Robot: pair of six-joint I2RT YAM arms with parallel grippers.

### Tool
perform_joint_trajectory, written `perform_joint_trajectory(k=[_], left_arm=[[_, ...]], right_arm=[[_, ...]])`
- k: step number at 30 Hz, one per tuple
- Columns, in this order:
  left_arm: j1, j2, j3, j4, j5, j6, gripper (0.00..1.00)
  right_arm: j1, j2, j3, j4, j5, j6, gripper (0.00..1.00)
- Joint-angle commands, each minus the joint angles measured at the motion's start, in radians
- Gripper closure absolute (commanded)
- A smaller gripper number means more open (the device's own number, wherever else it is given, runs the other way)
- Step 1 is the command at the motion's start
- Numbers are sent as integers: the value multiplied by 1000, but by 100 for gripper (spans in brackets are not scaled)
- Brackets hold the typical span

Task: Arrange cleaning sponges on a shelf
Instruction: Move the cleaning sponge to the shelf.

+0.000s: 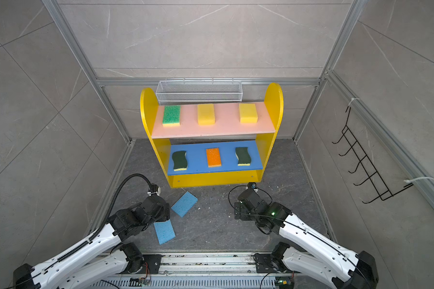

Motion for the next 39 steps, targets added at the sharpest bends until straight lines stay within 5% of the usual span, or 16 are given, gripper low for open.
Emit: perform_joint_trajectory(k=[1,5,11,22,39], left_arm=[[-40,54,55,61,-32,-10,31],[-130,163,185,74,-216,20,31],[-114,327,351,179,-315,102,21],[38,621,625,187,-265,142,16],[136,771,639,330,-206,187,14]], right_arm=[[6,-14,-16,13,-1,14,1],[6,-11,-18,19,3,7,1],[6,-18,-18,19,5,-14,1],[6,-22,2,0,34,-66,0],[5,30,39,11,54,-107,0]])
